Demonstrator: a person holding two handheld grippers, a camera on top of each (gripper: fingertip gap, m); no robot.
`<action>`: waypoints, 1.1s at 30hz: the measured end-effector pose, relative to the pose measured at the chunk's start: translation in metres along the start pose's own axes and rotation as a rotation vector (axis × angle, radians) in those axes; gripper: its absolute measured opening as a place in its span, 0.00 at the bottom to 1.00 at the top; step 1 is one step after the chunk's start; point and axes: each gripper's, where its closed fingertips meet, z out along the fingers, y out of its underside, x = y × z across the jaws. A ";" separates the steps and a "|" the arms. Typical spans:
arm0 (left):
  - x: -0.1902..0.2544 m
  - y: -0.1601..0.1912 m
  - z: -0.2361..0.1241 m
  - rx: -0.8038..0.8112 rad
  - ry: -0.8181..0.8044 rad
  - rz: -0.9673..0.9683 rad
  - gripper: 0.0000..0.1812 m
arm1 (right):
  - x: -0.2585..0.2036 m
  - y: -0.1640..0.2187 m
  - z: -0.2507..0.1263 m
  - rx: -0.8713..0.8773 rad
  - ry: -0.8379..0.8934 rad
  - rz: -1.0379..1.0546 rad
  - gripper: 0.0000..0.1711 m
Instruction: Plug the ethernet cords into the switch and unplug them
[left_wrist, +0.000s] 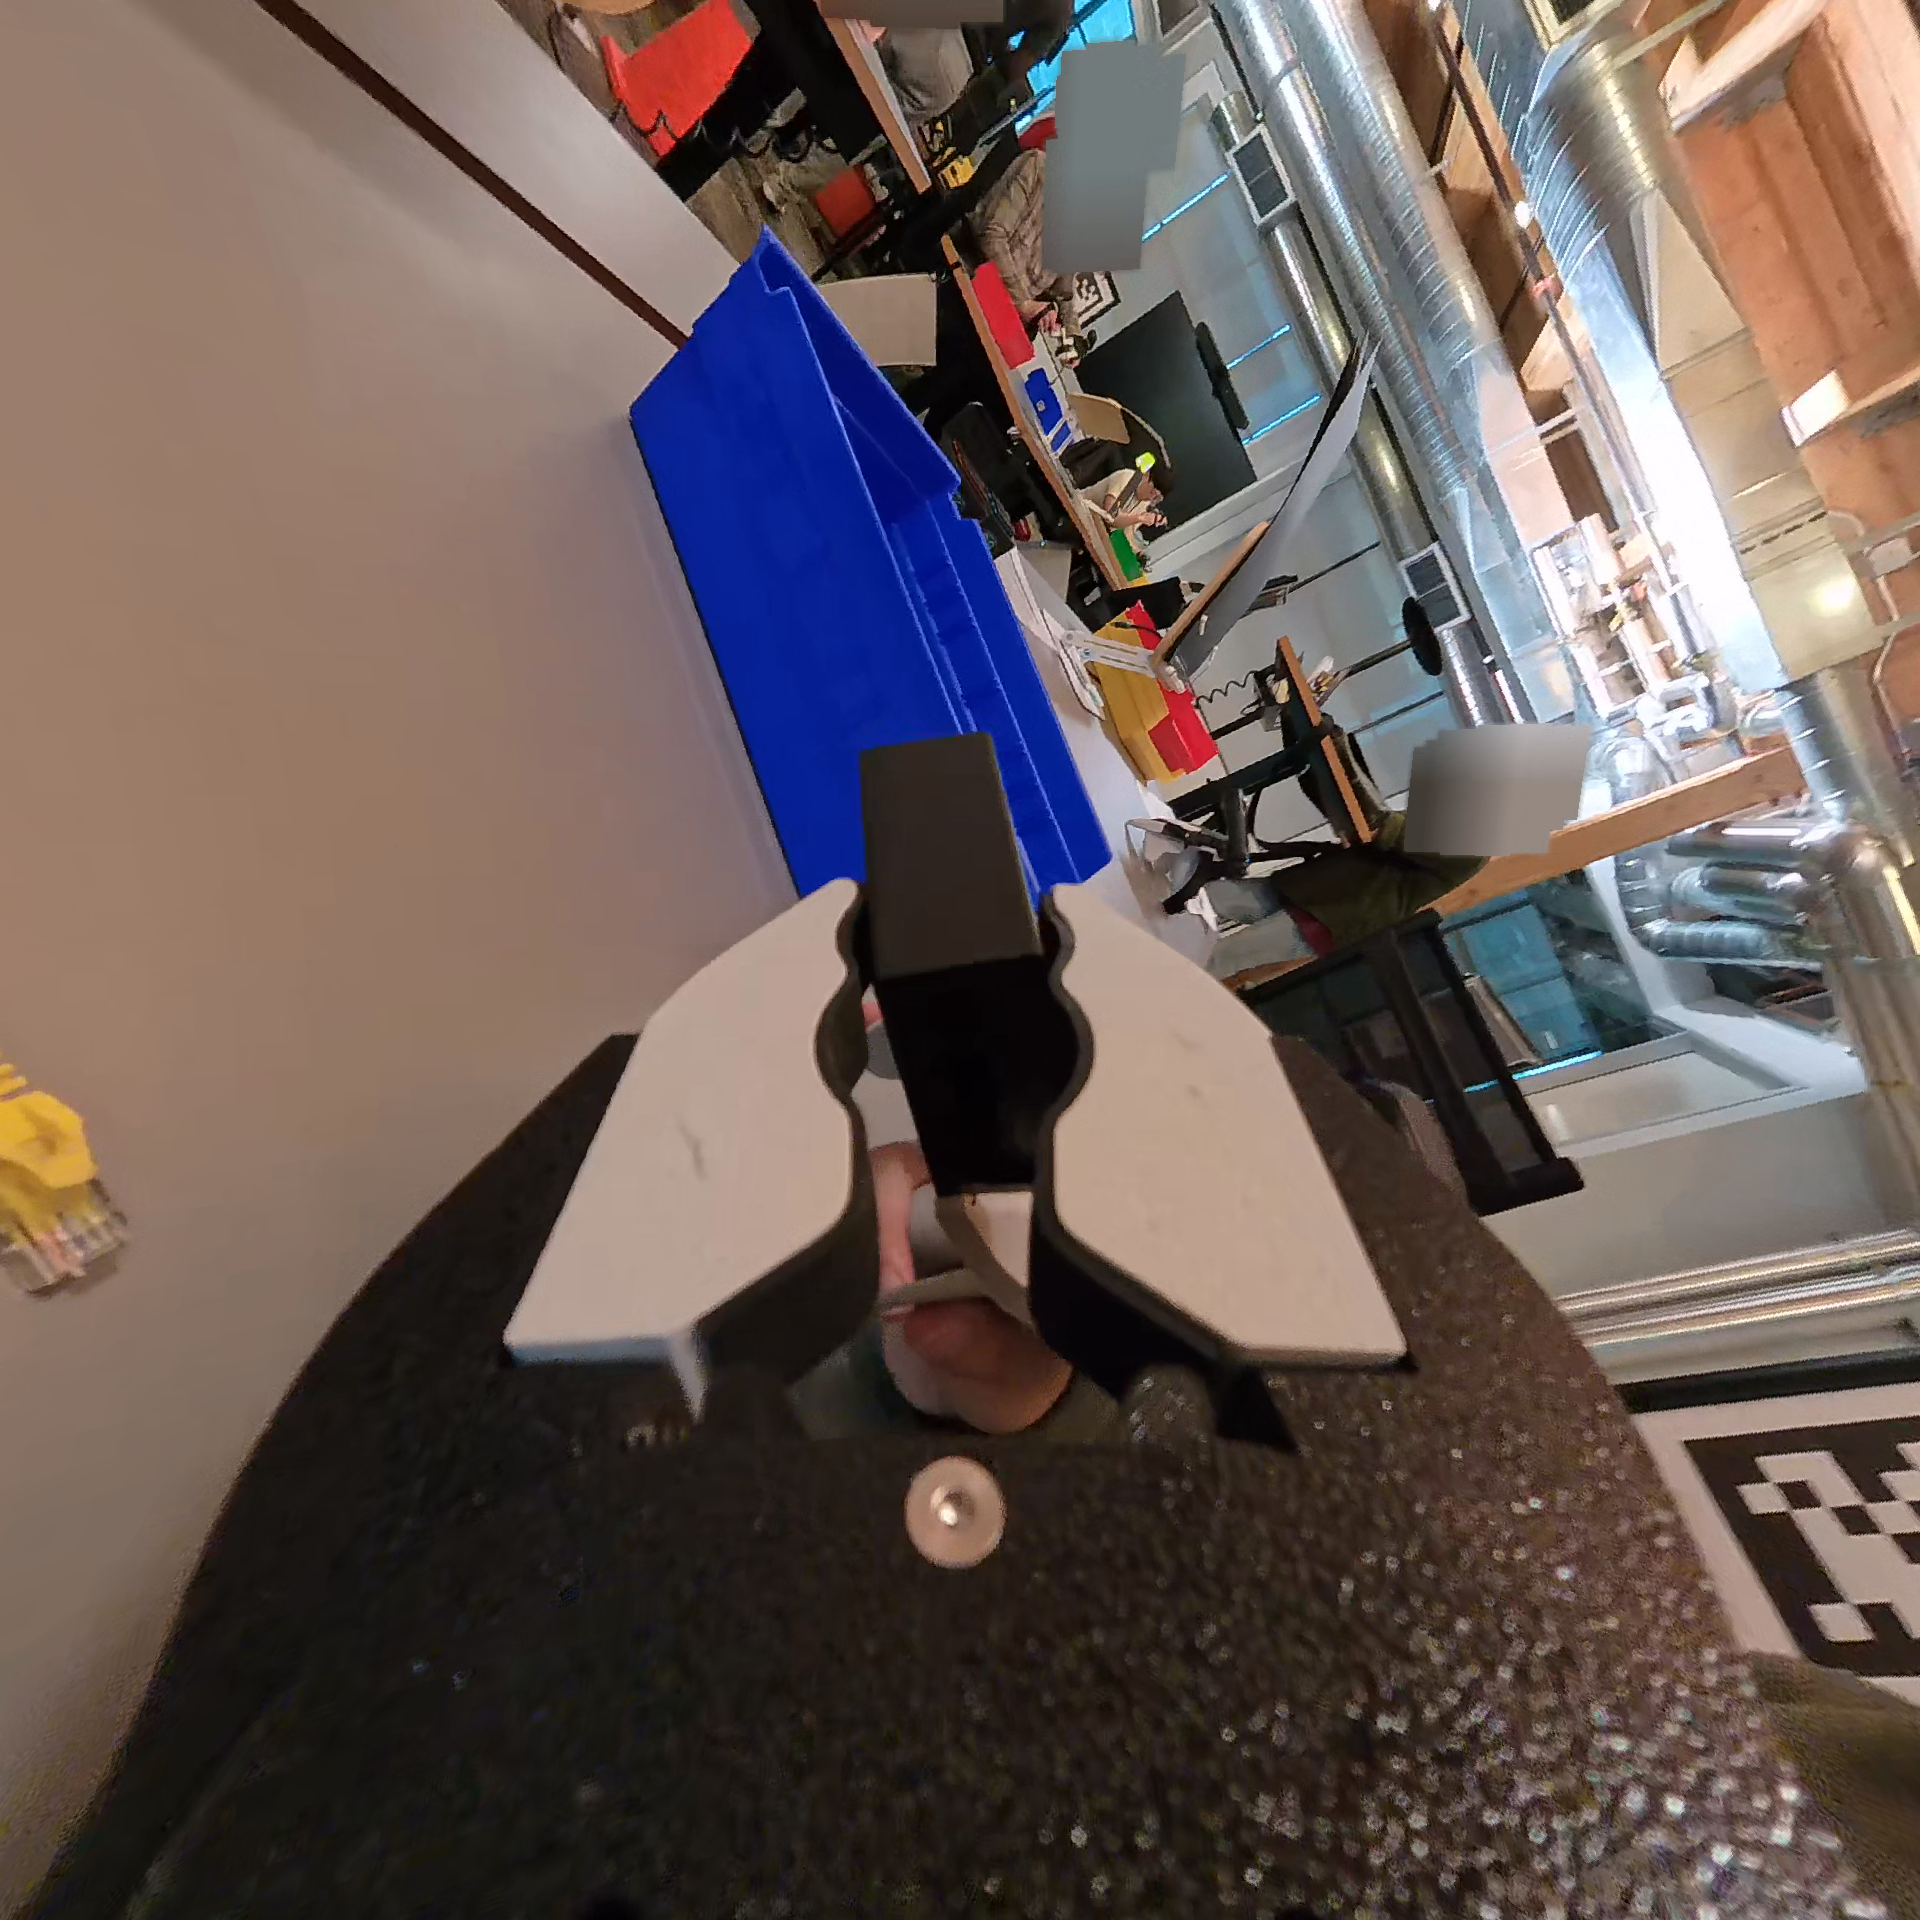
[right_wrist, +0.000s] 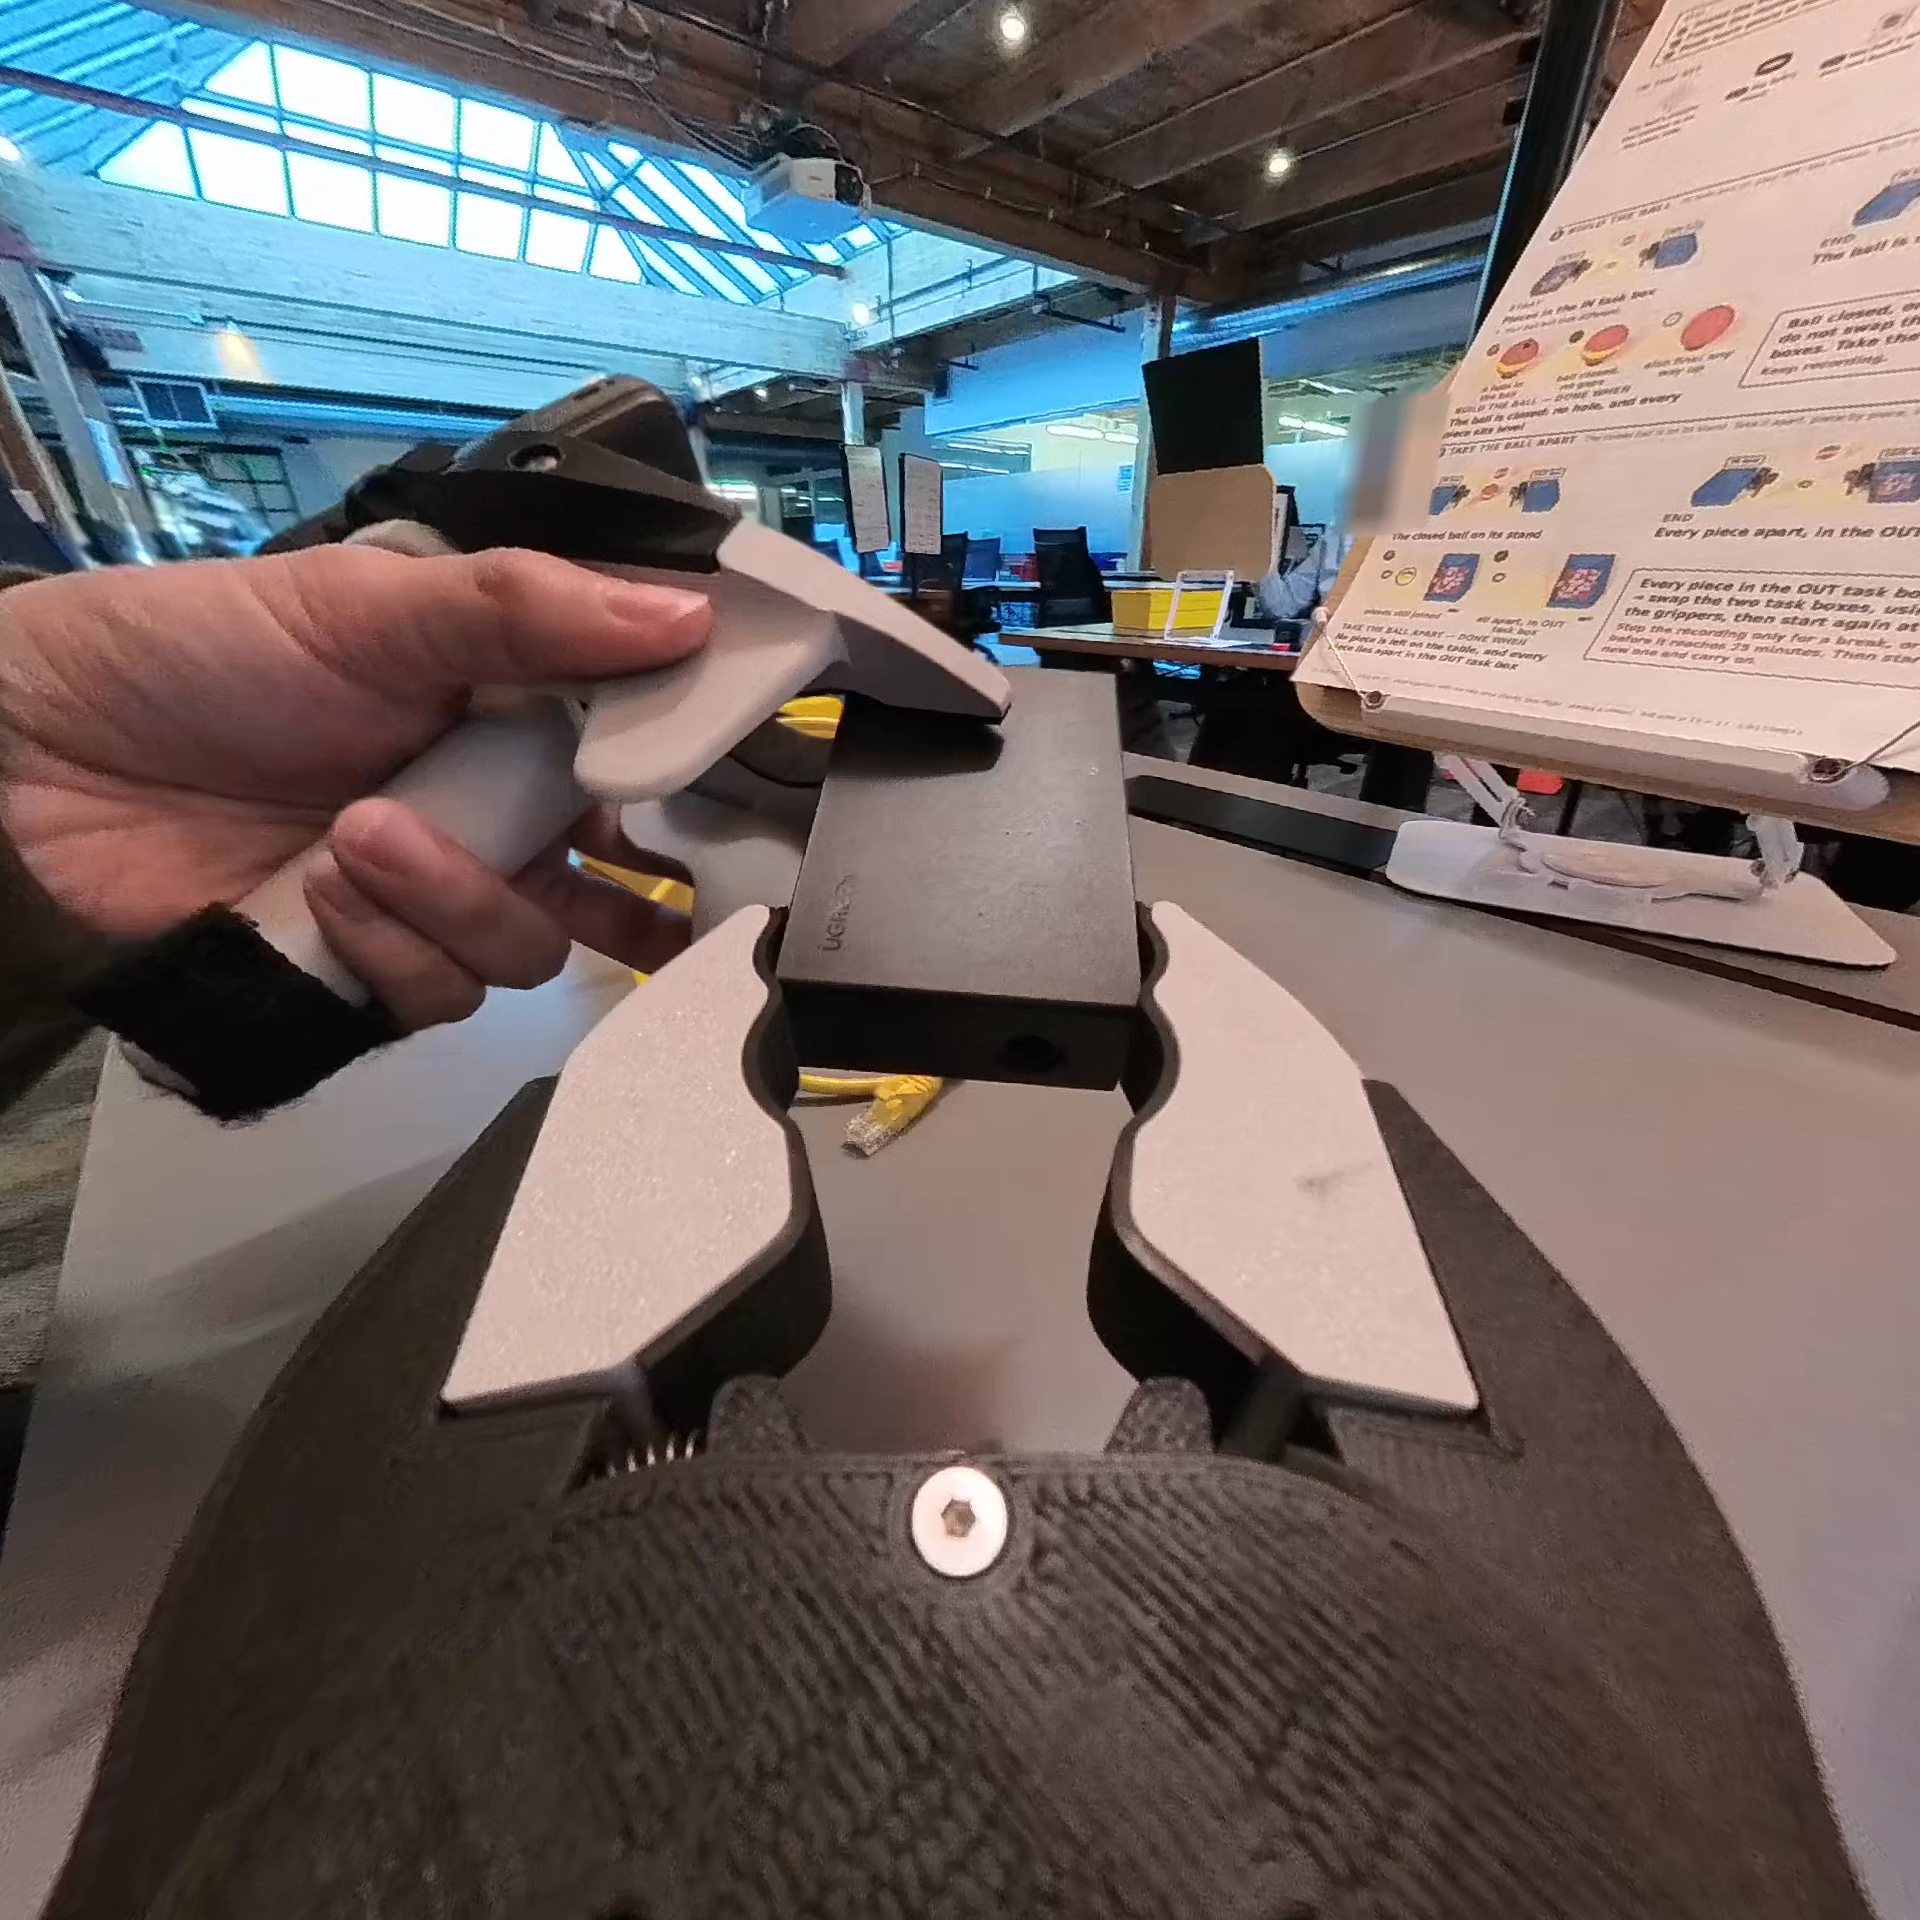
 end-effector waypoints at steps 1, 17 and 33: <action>0.000 0.000 0.000 0.000 -0.003 0.026 0.17 | 0.000 -0.001 0.000 0.005 -0.005 0.010 0.36; -0.040 -0.081 -0.147 -0.070 -0.575 1.015 0.32 | 0.008 -0.007 -0.007 0.064 -0.033 0.104 0.36; -0.130 -0.105 -0.197 -1.081 -0.556 2.565 0.36 | 0.005 -0.007 -0.005 0.064 -0.053 0.089 0.36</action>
